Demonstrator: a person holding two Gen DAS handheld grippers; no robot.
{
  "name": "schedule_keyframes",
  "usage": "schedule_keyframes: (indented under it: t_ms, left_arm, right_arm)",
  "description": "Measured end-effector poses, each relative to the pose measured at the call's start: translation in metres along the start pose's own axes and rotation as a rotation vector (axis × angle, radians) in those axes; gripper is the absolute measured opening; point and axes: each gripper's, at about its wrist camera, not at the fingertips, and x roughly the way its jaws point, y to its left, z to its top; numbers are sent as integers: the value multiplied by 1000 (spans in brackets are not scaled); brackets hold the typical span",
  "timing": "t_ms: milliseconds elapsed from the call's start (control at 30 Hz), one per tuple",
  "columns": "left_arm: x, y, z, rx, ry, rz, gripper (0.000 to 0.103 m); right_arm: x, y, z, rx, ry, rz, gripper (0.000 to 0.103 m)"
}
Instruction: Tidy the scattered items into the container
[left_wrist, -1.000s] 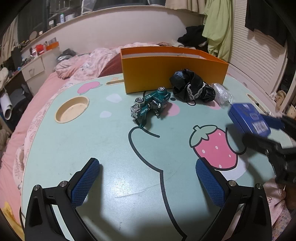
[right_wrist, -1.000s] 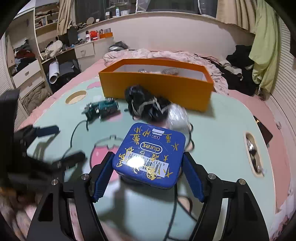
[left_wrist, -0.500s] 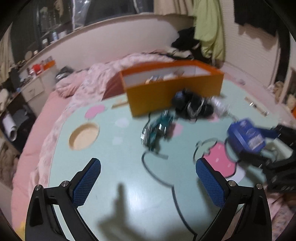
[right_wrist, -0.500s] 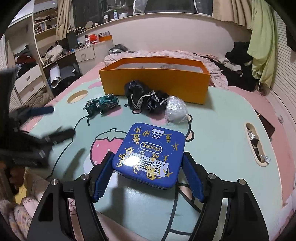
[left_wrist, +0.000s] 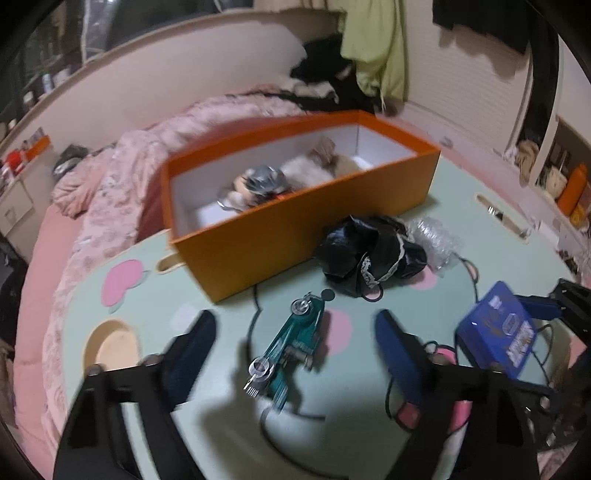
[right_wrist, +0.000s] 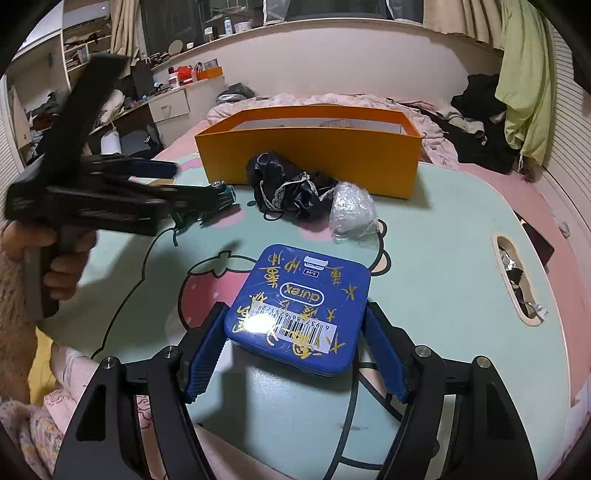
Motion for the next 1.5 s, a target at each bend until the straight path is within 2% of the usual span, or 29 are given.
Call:
schedule_keyframes:
  t_ms: [33,67,267,367,500,600,700,800,967,1067,1100,1133,1167,1233,1367,1500]
  left_arm:
    - [6,-2,-1,5,16,7,30]
    - [8,-4,-2,10,21,9,23]
    - [-15,-10,-18,-30,-23,-67,23]
    - [-36,-9,-15,-60,-75,-94,23]
    - [-59,3,15,-99,-150,-138,23]
    - [-67,12,46,-94,-192,-110,23]
    - [-59,25,76,-133,-196,-111,23]
    - [-38,37,97,-173,-170,-90,23]
    - [0,53,112,-238,-118,-79,23]
    - [17,58,111,-278,-100,-83,23]
    - [18,61,111,-296,-106,-84,24]
    - [18,62,110,-312,-118,-88,31]
    - [16,64,110,-324,-132,-95,45]
    - [7,68,107,-339,-171,-92,64]
    - [-15,71,97,-345,-211,-71,77]
    - [-40,70,75,-377,-245,-87,91]
  right_arm:
    - [0,0,0,1,-1,0,73]
    - [0,0,0,2,-2,0,73]
    - [0,-6,4,27,7,3,73]
    - [-4,-11,15,41,-16,-12,73]
    - [-9,-12,43,11,-48,-27,73]
    - [-7,-20,78,0,-62,-38,73]
    - [0,-34,113,26,-76,-51,73]
    - [12,-46,147,69,-69,-14,73]
    - [39,-60,186,128,-35,16,73]
    - [62,-64,196,153,0,5,73]
    - [73,-65,198,166,24,4,73]
    - [80,-67,199,176,44,11,74]
    - [90,-69,199,194,73,19,74]
    - [99,-77,199,240,96,13,74]
    - [89,-87,194,297,52,21,74]
    - [60,-82,183,276,-6,-4,74]
